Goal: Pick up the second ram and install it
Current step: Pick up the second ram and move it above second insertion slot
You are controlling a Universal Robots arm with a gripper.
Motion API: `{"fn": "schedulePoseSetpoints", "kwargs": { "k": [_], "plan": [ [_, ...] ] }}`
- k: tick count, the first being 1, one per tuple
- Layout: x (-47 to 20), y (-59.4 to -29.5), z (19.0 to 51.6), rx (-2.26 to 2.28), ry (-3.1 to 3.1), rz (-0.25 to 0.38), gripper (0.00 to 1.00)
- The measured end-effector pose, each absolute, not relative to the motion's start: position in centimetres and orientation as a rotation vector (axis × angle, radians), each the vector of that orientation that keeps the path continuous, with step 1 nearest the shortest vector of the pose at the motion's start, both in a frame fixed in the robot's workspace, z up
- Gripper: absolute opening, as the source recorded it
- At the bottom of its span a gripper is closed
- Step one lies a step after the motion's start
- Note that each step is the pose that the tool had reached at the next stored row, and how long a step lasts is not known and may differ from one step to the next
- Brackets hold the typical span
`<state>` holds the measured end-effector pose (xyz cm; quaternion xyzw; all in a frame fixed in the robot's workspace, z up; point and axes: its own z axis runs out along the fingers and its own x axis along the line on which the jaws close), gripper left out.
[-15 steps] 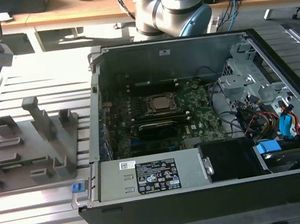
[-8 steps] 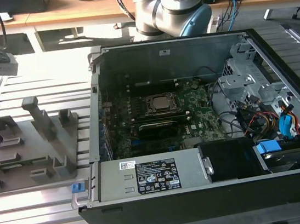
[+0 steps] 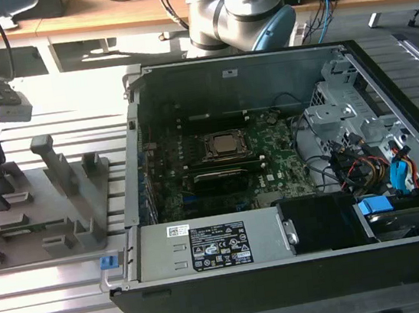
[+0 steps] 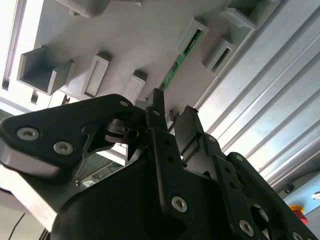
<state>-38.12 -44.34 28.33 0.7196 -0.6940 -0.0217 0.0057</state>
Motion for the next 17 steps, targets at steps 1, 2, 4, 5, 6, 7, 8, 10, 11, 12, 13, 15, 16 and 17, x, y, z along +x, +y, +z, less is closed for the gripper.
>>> {"fn": "schedulePoseSetpoints", "kwargs": {
  "k": [1, 2, 4, 5, 6, 7, 8, 10, 11, 12, 13, 15, 16, 17],
  "plan": [
    [-38.1, -44.4, 28.2, 2.253, -2.172, -0.068, 0.36],
    [-38.1, -44.4, 28.0, 2.253, -2.172, -0.068, 0.36],
    [-38.1, -44.4, 27.8, 2.253, -2.172, -0.068, 0.36],
    [-38.1, -44.4, 27.7, 2.253, -2.172, -0.068, 0.36],
    [-38.1, -44.4, 27.6, 2.253, -2.172, -0.068, 0.36],
    [-38.1, -44.4, 27.5, 2.253, -2.172, -0.068, 0.36],
    [-38.1, -44.4, 27.4, 2.253, -2.171, -0.068, 0.36],
    [-38.1, -44.4, 27.2, 2.254, -2.171, -0.068, 0.36],
    [-38.1, -44.4, 27.2, 2.254, -2.171, -0.068, 0.36],
    [-38.1, -44.4, 27.0, 2.254, -2.171, -0.068, 0.36],
    [-38.1, -44.4, 26.9, 2.254, -2.171, -0.068, 0.36],
    [-38.1, -44.4, 26.4, 2.254, -2.171, -0.068, 0.36],
    [-38.1, -44.5, 26.1, 2.255, -2.170, -0.068, 0.36],
    [-38.1, -44.6, 25.9, 2.255, -2.170, -0.068, 0.36]
  ]
}}
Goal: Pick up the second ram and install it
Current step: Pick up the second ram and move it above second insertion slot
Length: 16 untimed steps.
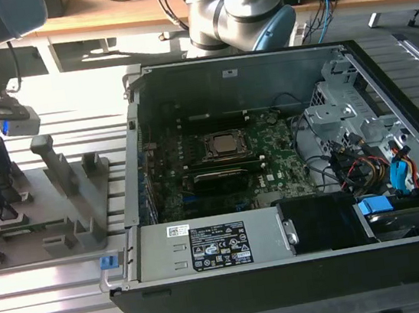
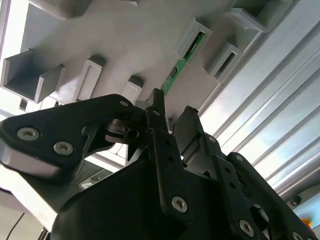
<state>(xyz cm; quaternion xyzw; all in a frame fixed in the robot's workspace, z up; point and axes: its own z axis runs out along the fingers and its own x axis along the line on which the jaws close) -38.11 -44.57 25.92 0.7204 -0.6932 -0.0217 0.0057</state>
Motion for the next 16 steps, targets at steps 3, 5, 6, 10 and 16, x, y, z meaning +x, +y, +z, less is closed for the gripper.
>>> {"fn": "schedulePoseSetpoints", "kwargs": {
  "k": [3, 5, 6, 10, 16],
  "plan": [
    [-38.1, -44.8, 24.9, 2.260, -2.164, -0.068, 0.36],
    [-38.1, -44.9, 24.1, 2.265, -2.159, -0.068, 0.36],
    [-38.1, -44.9, 23.7, 2.268, -2.156, -0.068, 0.36],
    [-38.5, -44.9, 21.8, 2.282, -2.141, -0.068, 0.36],
    [-39.0, -44.9, 20.1, 2.289, -2.144, -0.079, 0.36]
  ]
}}
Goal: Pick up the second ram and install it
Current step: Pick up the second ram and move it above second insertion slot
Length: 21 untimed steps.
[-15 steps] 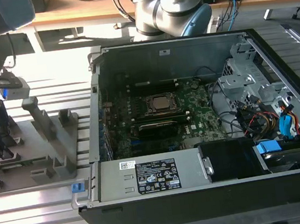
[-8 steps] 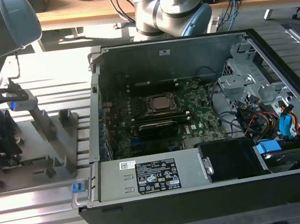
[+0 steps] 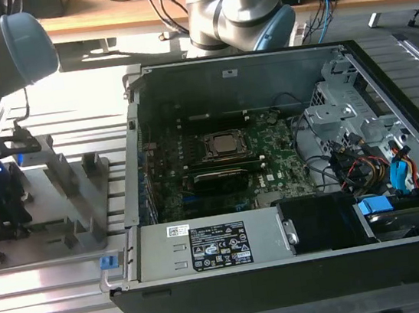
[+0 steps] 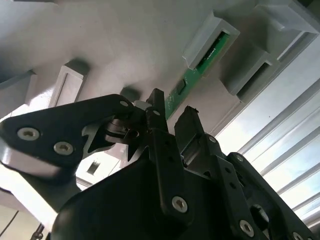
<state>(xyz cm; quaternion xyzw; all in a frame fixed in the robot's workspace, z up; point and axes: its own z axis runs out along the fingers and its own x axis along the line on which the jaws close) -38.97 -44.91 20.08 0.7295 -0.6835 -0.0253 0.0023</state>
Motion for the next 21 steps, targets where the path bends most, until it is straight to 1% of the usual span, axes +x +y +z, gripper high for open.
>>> {"fn": "schedulePoseSetpoints", "kwargs": {
  "k": [5, 6, 7, 16, 21],
  "plan": [
    [-38.97, -44.91, 19.90, 2.291, -2.147, -0.085, 0.36],
    [-38.97, -44.91, 19.90, 2.292, -2.147, -0.087, 0.28],
    [-38.97, -44.91, 19.90, 2.293, -2.148, -0.089, 0.14],
    [-38.97, -44.91, 19.89, 2.285, -2.163, -0.095, 0.14],
    [-38.97, -44.91, 19.88, 2.132, -2.319, -0.094, 0.14]
  ]
}}
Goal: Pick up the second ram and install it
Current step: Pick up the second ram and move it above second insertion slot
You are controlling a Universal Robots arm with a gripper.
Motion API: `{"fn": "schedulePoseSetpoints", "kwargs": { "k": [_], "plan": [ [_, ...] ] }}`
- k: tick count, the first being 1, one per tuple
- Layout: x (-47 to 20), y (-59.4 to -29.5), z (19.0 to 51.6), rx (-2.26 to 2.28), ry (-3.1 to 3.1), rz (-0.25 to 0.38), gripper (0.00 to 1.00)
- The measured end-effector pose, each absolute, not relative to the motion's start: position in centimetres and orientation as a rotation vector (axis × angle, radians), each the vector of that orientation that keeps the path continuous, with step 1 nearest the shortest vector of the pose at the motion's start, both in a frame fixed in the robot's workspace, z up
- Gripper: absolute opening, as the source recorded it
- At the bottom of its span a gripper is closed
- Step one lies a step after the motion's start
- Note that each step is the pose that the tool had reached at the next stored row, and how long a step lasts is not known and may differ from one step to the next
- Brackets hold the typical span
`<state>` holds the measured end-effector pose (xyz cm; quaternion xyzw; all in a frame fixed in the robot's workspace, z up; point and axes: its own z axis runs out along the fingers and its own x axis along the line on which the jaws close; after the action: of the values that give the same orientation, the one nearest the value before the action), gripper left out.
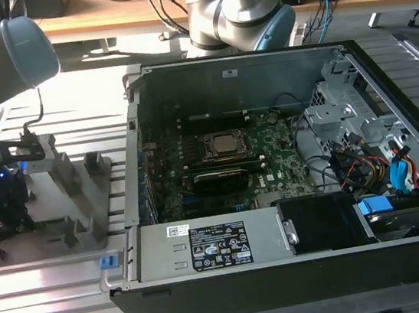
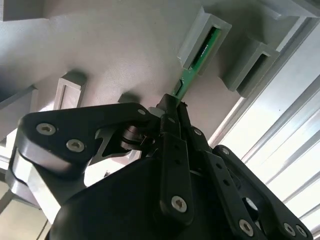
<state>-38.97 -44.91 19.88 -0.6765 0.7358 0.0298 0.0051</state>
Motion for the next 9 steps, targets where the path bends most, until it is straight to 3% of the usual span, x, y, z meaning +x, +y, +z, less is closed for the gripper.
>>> {"fn": "schedulePoseSetpoints", "kwargs": {
  "k": [9],
  "plan": [
    [-38.97, -44.92, 19.87, -2.153, 2.273, 0.093, 0.14]
  ]
}}
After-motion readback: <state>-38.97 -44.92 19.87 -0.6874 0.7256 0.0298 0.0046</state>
